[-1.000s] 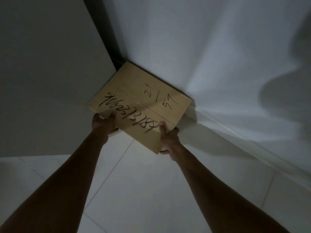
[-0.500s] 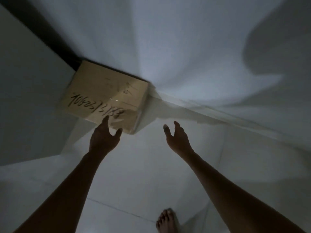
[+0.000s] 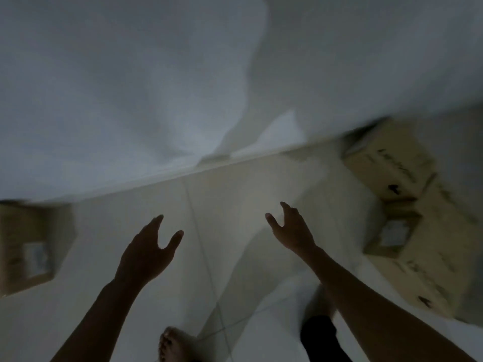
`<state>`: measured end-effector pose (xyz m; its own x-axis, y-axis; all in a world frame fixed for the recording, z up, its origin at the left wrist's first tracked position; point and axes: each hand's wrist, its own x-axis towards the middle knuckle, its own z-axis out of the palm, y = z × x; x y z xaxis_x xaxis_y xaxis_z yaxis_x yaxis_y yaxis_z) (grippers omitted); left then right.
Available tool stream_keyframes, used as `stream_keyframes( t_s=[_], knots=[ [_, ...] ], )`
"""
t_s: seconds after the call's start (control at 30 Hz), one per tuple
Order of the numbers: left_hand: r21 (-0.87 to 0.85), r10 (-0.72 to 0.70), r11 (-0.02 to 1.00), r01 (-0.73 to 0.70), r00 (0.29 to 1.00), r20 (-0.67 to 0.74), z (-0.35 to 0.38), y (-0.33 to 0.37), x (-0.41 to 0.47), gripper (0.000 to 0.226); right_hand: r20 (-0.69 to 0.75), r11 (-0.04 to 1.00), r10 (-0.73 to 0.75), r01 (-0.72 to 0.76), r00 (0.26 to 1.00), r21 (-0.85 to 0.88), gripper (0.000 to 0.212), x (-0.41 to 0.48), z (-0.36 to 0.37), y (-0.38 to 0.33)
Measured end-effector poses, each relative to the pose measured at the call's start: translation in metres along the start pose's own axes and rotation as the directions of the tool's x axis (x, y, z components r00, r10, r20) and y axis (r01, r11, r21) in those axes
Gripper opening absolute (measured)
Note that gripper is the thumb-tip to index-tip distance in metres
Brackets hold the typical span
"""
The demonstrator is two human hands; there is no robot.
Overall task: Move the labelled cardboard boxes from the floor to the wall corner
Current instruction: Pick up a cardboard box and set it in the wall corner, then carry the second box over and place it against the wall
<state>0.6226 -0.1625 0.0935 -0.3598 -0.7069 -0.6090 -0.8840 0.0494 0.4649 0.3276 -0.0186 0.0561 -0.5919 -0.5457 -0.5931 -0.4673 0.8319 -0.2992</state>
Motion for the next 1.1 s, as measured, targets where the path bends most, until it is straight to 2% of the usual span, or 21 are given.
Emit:
stream_keyframes(
  t_s=[0.2,0.37,0.53,0.63,0.67,0.7,0.8,0.87,0.93,1.0,1.1],
  knots=[
    [0.093,0.072,0.992,-0.084,0.989,0.126,0.104,0.179,0.013,0.076,-0.100,0.969,0.229,-0.217,0.968,0.118,0.081,0.014,-0.134,0.196],
    [0.140,0.178,0.966,-0.218,0.950,0.257,0.230,0.335,0.025,0.073,-0.138,0.869,0.461,-0.413,0.877,0.274,0.083,0.024,-0.206,0.368],
    [0.123,0.233,0.944,-0.306,0.882,0.409,0.368,0.456,0.020,0.073,-0.115,0.764,0.592,-0.509,0.798,0.398,0.090,0.022,-0.224,0.528],
    [0.126,0.229,0.933,-0.338,0.824,0.519,0.449,0.500,0.013,0.074,-0.123,0.673,0.685,-0.560,0.718,0.483,0.118,0.023,-0.200,0.645],
    [0.139,0.223,0.926,-0.350,0.808,0.545,0.472,0.509,0.012,0.075,-0.116,0.648,0.706,-0.572,0.698,0.504,0.122,0.023,-0.192,0.672],
    [0.153,0.213,0.921,-0.357,0.793,0.571,0.494,0.518,0.012,0.077,-0.093,0.610,0.732,-0.588,0.675,0.532,0.118,0.021,-0.189,0.689],
    [0.148,0.167,0.937,-0.317,0.776,0.608,0.550,0.541,0.022,0.081,-0.011,0.455,0.813,-0.624,0.582,0.636,0.090,0.023,-0.180,0.725],
    [0.110,0.129,0.965,-0.237,0.797,0.590,0.580,0.554,0.037,0.084,0.060,0.381,0.825,-0.631,0.562,0.675,0.101,0.032,-0.165,0.744],
    [0.051,0.096,0.987,-0.154,0.807,0.582,0.609,0.565,0.053,0.088,0.164,0.298,0.802,-0.623,0.575,0.723,0.105,0.043,-0.152,0.756],
    [-0.018,0.075,0.997,-0.081,0.789,0.610,0.633,0.571,0.064,0.087,0.189,0.255,0.774,-0.571,0.604,0.780,0.091,0.050,-0.146,0.759],
    [-0.083,0.127,0.992,-0.095,0.742,0.659,0.657,0.574,0.067,0.061,0.190,0.209,0.765,-0.516,0.616,0.831,0.078,0.053,-0.143,0.760]
  ],
)
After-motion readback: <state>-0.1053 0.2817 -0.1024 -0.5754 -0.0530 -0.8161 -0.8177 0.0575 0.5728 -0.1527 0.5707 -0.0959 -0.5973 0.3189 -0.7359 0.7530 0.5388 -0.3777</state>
